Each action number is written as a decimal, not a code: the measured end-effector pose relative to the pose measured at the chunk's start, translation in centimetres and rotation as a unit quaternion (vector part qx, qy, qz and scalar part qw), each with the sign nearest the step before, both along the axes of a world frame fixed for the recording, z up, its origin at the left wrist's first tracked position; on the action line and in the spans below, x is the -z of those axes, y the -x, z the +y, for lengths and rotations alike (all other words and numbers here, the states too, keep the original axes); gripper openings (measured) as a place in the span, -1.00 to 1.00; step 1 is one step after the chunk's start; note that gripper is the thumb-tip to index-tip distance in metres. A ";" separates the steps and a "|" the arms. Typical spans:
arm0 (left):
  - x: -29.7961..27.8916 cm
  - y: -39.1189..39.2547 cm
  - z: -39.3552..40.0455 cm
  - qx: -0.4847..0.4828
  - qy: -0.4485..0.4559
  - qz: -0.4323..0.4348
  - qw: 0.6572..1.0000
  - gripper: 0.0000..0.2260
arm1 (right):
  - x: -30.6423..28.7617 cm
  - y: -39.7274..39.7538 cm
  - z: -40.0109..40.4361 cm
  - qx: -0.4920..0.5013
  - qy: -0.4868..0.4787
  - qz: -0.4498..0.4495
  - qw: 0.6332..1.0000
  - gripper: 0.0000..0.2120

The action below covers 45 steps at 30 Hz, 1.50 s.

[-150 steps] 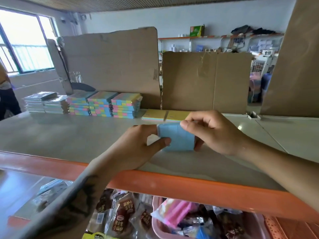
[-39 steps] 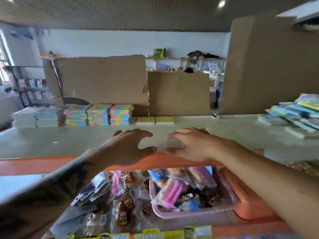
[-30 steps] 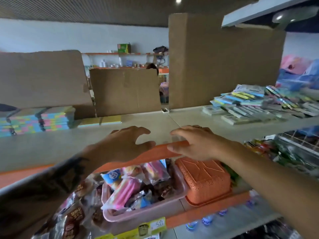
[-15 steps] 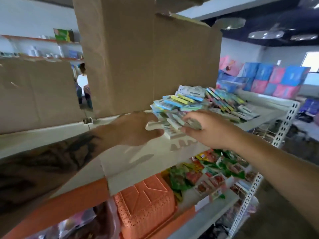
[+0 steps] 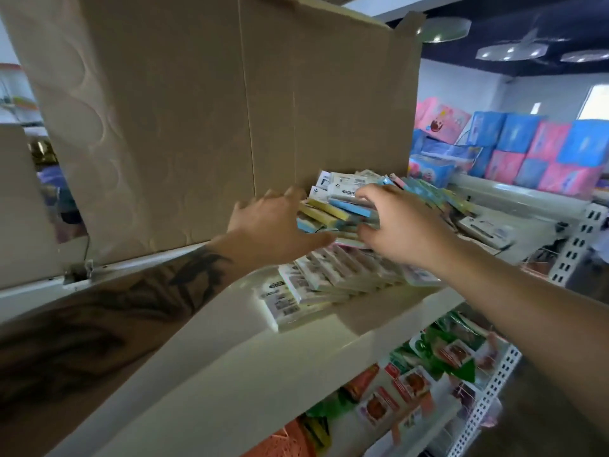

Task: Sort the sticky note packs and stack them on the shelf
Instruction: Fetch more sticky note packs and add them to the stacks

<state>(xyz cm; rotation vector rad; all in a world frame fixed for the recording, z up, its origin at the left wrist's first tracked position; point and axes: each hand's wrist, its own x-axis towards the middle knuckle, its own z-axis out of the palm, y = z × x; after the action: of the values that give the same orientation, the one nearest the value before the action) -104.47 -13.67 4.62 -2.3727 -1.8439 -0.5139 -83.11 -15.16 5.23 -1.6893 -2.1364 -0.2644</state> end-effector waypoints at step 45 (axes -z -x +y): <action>5.1 36.5 -36.8 -0.311 -0.029 -0.151 0.938 -0.56 | 6.0 37.2 -16.8 -0.496 -0.136 0.032 0.857 -0.76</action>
<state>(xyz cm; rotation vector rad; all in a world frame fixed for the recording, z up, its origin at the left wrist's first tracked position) -140.98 -50.44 -0.43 -1.5885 -2.5032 -0.8608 -120.34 -32.01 -0.79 -0.2990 -2.4527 -0.1732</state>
